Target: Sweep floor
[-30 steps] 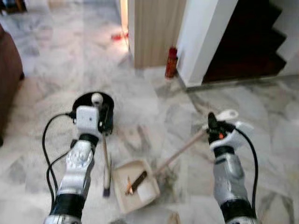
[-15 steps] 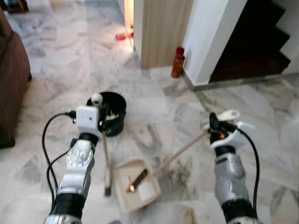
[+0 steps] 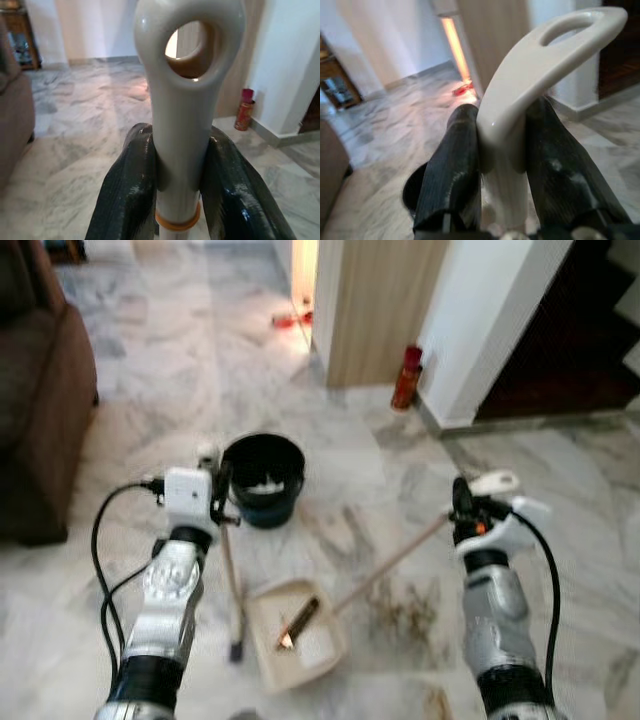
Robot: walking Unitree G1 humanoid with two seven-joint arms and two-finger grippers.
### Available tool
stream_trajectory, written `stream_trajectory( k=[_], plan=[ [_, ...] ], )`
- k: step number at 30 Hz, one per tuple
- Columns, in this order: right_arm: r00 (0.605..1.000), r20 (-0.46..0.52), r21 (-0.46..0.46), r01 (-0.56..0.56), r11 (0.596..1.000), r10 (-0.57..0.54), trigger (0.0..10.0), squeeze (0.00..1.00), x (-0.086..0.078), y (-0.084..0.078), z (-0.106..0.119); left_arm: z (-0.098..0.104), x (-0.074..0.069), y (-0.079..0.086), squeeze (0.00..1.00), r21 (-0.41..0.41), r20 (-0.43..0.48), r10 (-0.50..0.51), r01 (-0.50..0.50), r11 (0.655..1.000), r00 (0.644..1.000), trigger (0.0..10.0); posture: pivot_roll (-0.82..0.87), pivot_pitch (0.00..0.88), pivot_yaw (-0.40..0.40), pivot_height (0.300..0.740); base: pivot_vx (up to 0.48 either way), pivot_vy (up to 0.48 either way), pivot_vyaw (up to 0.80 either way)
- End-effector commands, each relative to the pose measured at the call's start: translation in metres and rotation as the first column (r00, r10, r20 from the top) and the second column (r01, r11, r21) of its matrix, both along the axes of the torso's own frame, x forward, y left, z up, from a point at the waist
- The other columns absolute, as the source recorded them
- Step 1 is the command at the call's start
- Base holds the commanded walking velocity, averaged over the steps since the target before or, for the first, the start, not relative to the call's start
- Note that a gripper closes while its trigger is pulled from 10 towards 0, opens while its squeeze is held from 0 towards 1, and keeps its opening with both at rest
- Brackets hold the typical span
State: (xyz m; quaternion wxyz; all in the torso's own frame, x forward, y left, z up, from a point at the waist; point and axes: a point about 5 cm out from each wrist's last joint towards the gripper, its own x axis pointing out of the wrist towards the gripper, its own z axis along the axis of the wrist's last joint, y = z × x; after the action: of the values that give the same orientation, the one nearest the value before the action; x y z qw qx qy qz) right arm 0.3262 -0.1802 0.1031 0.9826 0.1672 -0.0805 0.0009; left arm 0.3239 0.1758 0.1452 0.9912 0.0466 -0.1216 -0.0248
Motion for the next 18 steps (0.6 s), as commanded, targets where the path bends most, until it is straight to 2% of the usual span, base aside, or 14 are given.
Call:
stream_trajectory(
  k=[1, 12, 16, 17, 18],
  plan=[
    [0.999, 0.045, 0.029, 0.023, 0.999, -0.024, 10.0, 0.0, 0.002, -0.005, 0.01, 0.008, 0.001, -0.006, 0.0, 0.014, 0.039, -0.023, 0.023, 1.0, 0.999, 10.0, 0.19, 0.117, -0.085, 0.74, 0.0, 0.0, 0.0],
    [0.995, 0.091, 0.028, 0.027, 0.999, -0.029, 10.0, 0.0, 0.004, -0.005, 0.023, 0.011, 0.0, -0.007, 0.0, 0.013, 0.059, -0.03, 0.029, 0.999, 0.998, 10.0, 0.19, 0.128, -0.081, 0.74, 0.0, 0.0, 0.0],
    [0.987, 0.155, 0.031, 0.027, 0.999, -0.032, 10.0, 0.0, 0.008, -0.003, 0.041, 0.012, 0.0, -0.007, 0.0, 0.021, 0.062, -0.028, 0.027, 0.999, 0.998, 10.0, 0.19, 0.128, -0.079, 0.74, 0.0, 0.0, 0.0],
    [0.98, 0.196, 0.035, 0.03, 0.999, -0.037, 10.0, 0.0, 0.01, -0.002, 0.053, 0.013, 0.0, -0.007, 0.0, 0.052, 0.07, -0.031, 0.027, 0.998, 0.997, 10.0, 0.19, 0.129, -0.078, 0.74, 0.0, 0.0, 0.0],
    [0.978, 0.205, 0.036, 0.031, 0.999, -0.038, 10.0, 0.0, 0.01, -0.002, 0.056, 0.013, 0.0, -0.007, 0.0, 0.055, 0.072, -0.031, 0.027, 0.998, 0.997, 10.0, 0.19, 0.129, -0.078, 0.74, 0.0, 0.0, 0.0]
  ],
)
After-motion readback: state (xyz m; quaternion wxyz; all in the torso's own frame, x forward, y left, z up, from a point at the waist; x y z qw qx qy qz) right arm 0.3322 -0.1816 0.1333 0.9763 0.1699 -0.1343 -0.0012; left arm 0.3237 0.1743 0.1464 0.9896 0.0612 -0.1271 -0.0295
